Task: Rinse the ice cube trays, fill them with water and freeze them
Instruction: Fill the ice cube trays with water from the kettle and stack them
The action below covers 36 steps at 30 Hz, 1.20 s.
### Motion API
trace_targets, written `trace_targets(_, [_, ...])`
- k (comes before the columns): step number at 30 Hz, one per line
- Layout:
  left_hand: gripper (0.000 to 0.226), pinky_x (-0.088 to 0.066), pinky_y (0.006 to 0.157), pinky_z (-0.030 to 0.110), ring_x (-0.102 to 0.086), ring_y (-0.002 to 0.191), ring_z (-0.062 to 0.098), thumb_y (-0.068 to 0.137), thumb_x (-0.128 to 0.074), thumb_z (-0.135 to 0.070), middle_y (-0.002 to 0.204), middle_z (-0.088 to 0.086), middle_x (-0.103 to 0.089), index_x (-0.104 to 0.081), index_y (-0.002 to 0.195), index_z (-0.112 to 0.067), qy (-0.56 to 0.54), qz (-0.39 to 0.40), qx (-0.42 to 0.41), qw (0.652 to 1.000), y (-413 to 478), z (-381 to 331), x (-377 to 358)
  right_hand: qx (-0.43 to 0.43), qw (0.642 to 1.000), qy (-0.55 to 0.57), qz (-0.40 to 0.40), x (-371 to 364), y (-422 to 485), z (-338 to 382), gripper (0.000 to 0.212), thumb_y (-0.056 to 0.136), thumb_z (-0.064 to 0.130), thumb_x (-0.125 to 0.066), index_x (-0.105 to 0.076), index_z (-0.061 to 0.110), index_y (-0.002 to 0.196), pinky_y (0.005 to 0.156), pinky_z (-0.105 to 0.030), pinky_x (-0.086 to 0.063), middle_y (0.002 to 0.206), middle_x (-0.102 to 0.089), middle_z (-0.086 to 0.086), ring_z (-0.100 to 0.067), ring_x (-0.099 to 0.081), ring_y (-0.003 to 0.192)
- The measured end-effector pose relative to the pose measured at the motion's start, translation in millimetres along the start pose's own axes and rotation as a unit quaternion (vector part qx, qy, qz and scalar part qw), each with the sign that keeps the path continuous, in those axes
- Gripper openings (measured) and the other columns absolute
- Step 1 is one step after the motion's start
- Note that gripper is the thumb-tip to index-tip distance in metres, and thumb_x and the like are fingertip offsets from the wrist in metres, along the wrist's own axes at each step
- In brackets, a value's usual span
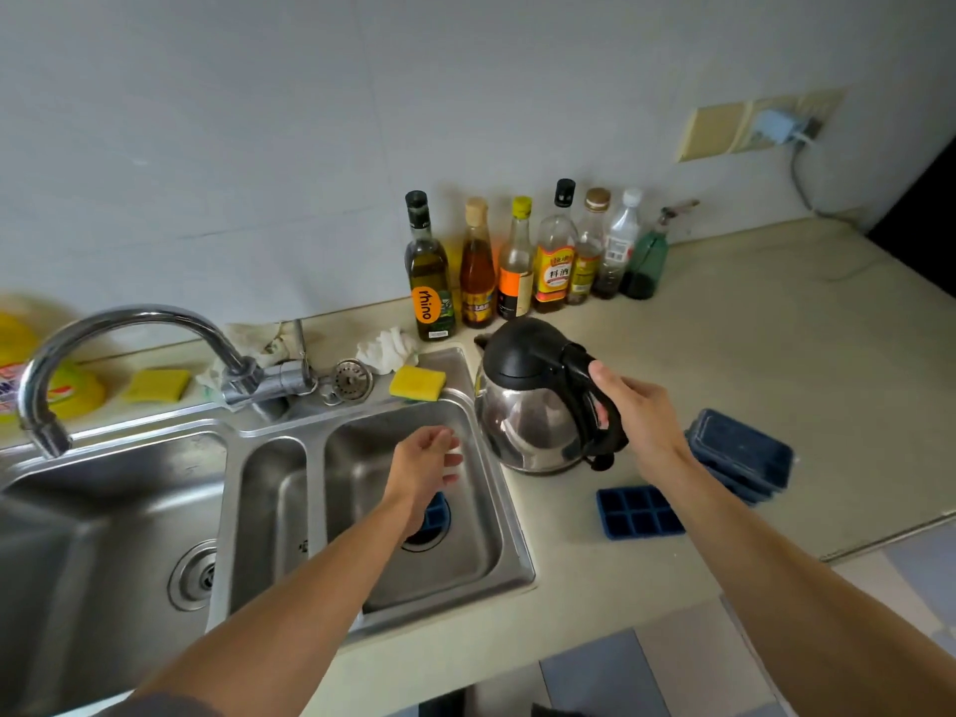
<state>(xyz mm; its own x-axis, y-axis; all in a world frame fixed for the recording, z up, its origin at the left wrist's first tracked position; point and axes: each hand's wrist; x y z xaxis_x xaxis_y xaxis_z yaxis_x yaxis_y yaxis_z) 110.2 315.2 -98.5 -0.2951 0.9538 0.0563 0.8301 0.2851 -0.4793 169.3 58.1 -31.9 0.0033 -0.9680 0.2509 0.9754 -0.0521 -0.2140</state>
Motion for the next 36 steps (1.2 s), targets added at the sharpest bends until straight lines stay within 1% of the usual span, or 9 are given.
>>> trace_targets(3, [0.022, -0.058, 0.084, 0.038, -0.066, 0.109, 0.024, 0.106, -0.051, -0.025, 0.117, 0.007, -0.068, -0.064, 0.121, -0.016, -0.047, 0.007, 0.0, 0.999, -4.9, 5.6, 2.7, 0.032, 0.997, -0.057, 0.037, 1.3, -10.9, 28.6, 0.058, 0.077, 0.076, -0.058, -0.057, 0.023, 0.055, 0.068, -0.032, -0.045, 0.058, -0.057, 0.001, -0.01, -0.054, 0.055])
trace_targets(6, [0.03, -0.052, 0.094, 0.043, -0.063, 0.117, 0.026, 0.108, -0.044, -0.03, 0.123, 0.005, -0.07, -0.064, 0.125, -0.016, -0.123, 0.032, 0.029, 0.991, -14.9, 14.4, 1.1, 0.043, 0.991, -0.1, 0.071, -6.1, -20.5, 56.2, 0.057, 0.082, 0.072, -0.061, -0.059, 0.02, 0.06, 0.072, -0.035, -0.048, 0.057, -0.056, -0.001, -0.014, -0.056, 0.057])
trace_targets(9, [0.04, -0.053, 0.091, 0.042, -0.069, 0.113, 0.022, 0.109, -0.037, -0.038, 0.118, 0.005, -0.075, -0.068, 0.119, -0.015, -0.186, 0.07, 0.069, 0.978, -26.3, 23.0, 0.6, 0.052, 0.98, -0.172, 0.081, -20.5, -28.2, 76.6, 0.059, 0.086, 0.069, -0.062, -0.061, 0.016, 0.061, 0.071, -0.035, -0.05, 0.054, -0.057, -0.001, -0.013, -0.057, 0.054])
trace_targets(14, [0.043, -0.054, 0.078, 0.04, -0.071, 0.098, 0.024, 0.106, -0.041, -0.046, 0.119, 0.011, -0.074, -0.069, 0.112, -0.014, -0.283, 0.101, 0.147, 0.942, -40.0, 39.3, 9.0, 0.061, 0.952, -0.282, 0.101, -49.6, -33.0, 92.8, 0.064, 0.081, 0.074, -0.064, -0.06, 0.016, 0.054, 0.06, -0.03, -0.044, 0.043, -0.056, 0.008, 0.0, -0.051, 0.037])
trace_targets(19, [0.05, -0.053, 0.082, 0.041, -0.071, 0.096, 0.021, 0.105, -0.039, -0.053, 0.114, 0.007, -0.075, -0.069, 0.116, -0.015, -0.297, 0.123, 0.169, 0.932, -43.3, 53.2, 20.9, 0.07, 0.919, -0.373, 0.11, -85.5, -32.1, 99.3, 0.076, 0.065, 0.087, -0.055, -0.061, 0.014, 0.047, 0.055, -0.029, -0.041, 0.044, -0.06, 0.006, -0.008, -0.059, 0.044])
trace_targets(22, [0.052, -0.053, 0.085, 0.043, -0.068, 0.098, 0.024, 0.102, -0.043, -0.055, 0.104, 0.005, -0.076, -0.072, 0.116, -0.015, -0.294, 0.123, 0.178, 0.931, -42.6, 61.7, 28.7, 0.085, 0.902, -0.404, 0.125, -104.1, -30.9, 103.5, 0.074, 0.07, 0.083, -0.059, -0.051, 0.016, 0.041, 0.051, -0.028, -0.035, 0.035, -0.047, 0.008, -0.004, -0.048, 0.034])
trace_targets(27, [0.052, -0.053, 0.087, 0.045, -0.066, 0.106, 0.029, 0.103, -0.043, -0.055, 0.109, 0.008, -0.076, -0.074, 0.116, -0.016, -0.324, 0.144, 0.198, 0.914, -40.0, 71.0, 39.4, 0.089, 0.882, -0.441, 0.143, -130.3, -26.5, 107.6, 0.074, 0.072, 0.083, -0.061, -0.058, 0.011, 0.057, 0.057, -0.033, -0.042, 0.052, -0.053, -0.001, -0.019, -0.054, 0.049])
trace_targets(30, [0.052, -0.054, 0.081, 0.043, -0.067, 0.104, 0.028, 0.102, -0.043, -0.054, 0.109, 0.009, -0.076, -0.072, 0.119, -0.014, -0.338, 0.151, 0.218, 0.903, -38.5, 75.8, 44.5, 0.095, 0.867, -0.467, 0.147, -143.4, -24.3, 110.6, 0.076, 0.072, 0.085, -0.06, -0.054, 0.011, 0.057, 0.056, -0.034, -0.04, 0.056, -0.055, -0.005, -0.021, -0.053, 0.05])
trace_targets(36, [0.048, -0.053, 0.097, 0.052, -0.067, 0.111, 0.034, 0.105, -0.043, -0.048, 0.117, 0.014, -0.074, -0.069, 0.124, -0.012, -0.361, 0.162, 0.225, 0.89, -36.6, 86.6, 51.4, 0.102, 0.847, -0.498, 0.153, -162.4, -20.6, 110.3, 0.075, 0.072, 0.084, -0.062, -0.053, 0.011, 0.056, 0.054, -0.034, -0.039, 0.066, -0.067, -0.012, -0.019, -0.051, 0.05])
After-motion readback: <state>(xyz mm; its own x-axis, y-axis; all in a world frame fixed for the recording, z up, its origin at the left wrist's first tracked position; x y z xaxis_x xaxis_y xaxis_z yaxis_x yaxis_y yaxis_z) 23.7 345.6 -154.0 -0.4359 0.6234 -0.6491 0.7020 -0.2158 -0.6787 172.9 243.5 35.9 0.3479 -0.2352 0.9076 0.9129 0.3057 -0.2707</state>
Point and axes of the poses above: each hand's wrist, its own y-axis towards the middle knuckle, its own x-axis out of the back of the hand, z = x × y
